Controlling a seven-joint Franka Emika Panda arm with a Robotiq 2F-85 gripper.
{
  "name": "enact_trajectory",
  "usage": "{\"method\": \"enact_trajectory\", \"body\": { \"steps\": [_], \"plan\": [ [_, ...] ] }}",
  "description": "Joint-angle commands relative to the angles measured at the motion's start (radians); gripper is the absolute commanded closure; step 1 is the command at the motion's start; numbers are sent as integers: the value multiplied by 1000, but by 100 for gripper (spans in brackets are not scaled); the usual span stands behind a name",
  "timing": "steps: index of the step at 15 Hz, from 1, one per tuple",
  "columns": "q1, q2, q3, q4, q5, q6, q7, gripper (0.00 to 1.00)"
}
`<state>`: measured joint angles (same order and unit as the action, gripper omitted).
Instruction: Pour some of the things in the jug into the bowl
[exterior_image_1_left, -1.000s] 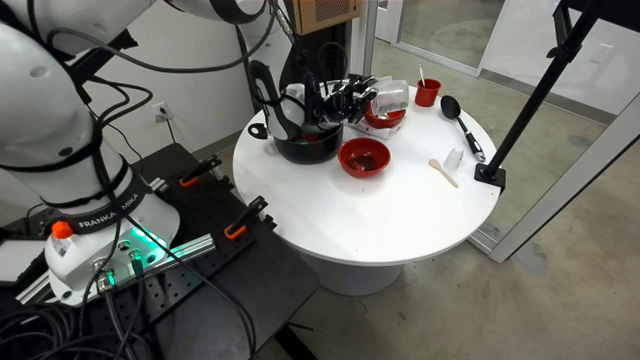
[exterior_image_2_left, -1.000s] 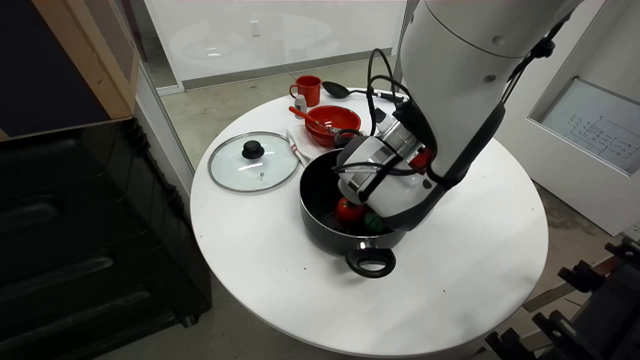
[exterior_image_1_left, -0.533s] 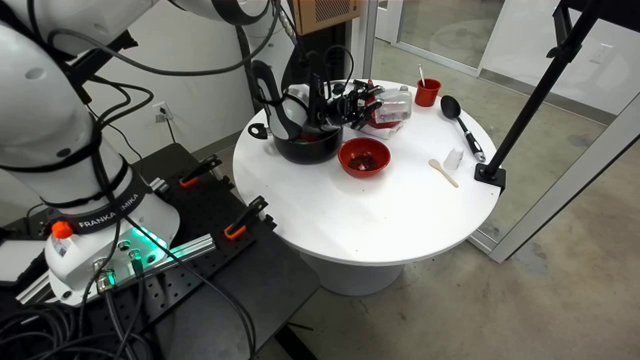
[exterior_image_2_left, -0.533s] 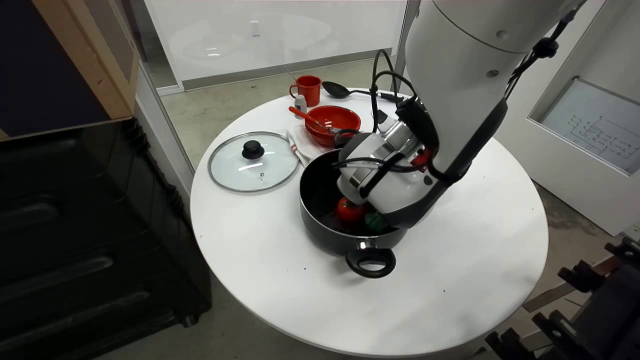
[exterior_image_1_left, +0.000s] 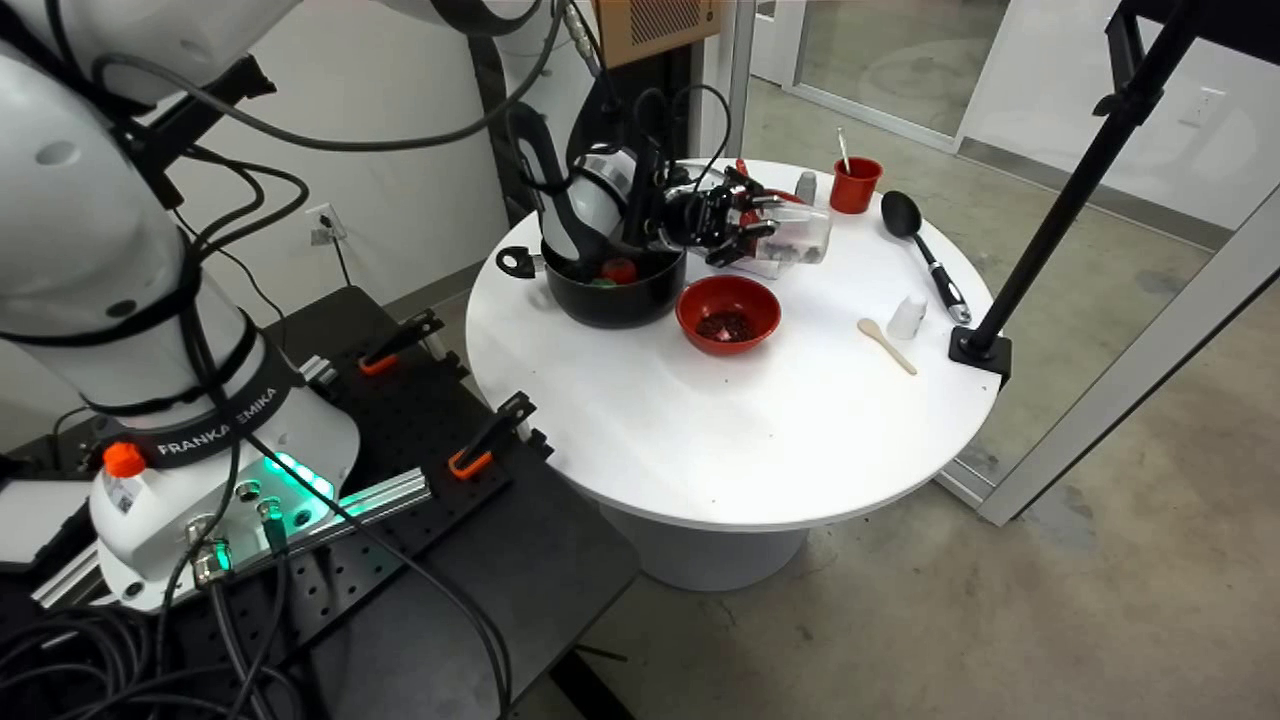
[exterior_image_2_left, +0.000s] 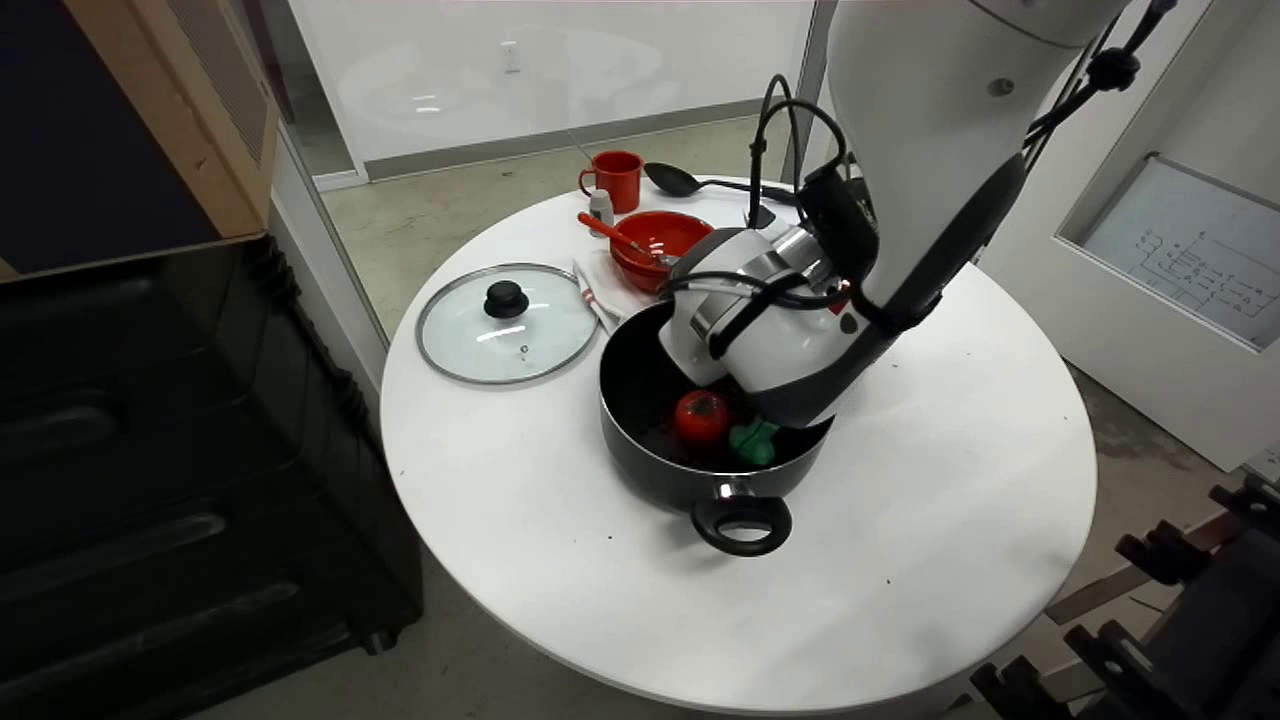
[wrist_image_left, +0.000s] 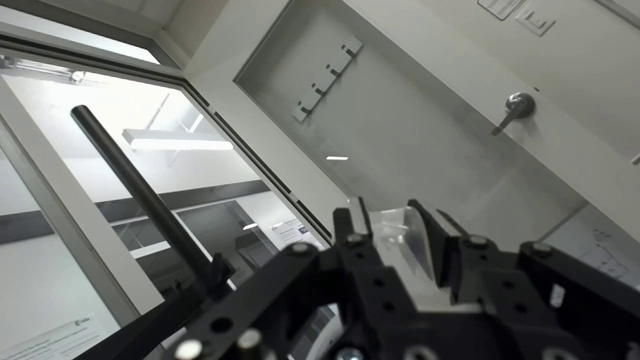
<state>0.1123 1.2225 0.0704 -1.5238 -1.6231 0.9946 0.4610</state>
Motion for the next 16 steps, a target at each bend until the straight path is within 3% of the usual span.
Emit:
{"method": "enact_trajectory", "body": {
  "steps": [1, 8, 16],
  "plan": [
    [-27, -72, 23, -42, 56, 67, -41, 93],
    [-47, -172, 32, -105, 133, 219, -94, 93],
    [-87, -354, 36, -276, 162, 436, -115, 93]
  ]
}}
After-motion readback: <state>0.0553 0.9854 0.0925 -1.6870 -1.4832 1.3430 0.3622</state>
